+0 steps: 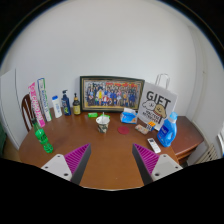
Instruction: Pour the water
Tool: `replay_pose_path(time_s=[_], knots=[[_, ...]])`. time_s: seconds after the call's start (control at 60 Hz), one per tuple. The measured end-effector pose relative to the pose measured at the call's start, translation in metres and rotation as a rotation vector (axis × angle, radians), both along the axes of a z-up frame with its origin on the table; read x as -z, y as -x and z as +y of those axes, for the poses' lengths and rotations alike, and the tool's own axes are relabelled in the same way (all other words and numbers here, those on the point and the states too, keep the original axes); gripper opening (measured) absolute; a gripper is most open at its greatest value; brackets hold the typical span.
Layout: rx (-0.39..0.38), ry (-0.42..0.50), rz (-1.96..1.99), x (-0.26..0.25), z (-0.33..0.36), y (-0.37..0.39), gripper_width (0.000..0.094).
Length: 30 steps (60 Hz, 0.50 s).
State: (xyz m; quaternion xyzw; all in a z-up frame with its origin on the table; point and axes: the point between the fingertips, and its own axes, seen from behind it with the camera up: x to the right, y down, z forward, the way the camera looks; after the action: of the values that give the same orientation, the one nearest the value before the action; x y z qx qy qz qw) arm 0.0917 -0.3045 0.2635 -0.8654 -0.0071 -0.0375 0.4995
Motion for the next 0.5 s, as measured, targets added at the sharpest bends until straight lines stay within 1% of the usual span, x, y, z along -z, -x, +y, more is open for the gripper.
replay_pose_path(time_s=[0.05, 0.25, 0.45, 0.5], knots=[[-0.012, 0.003, 0.005, 0.003, 0.001, -0.001, 0.0855], [-0.036, 0.043, 0.004, 0.024, -0.004, 0.046, 0.0855], [-0.089, 0.057, 0.019, 0.057, -0.008, 0.132, 0.0859], [-0.103, 0.043, 0.031, 0.066, -0.006, 0.16, 0.0857]])
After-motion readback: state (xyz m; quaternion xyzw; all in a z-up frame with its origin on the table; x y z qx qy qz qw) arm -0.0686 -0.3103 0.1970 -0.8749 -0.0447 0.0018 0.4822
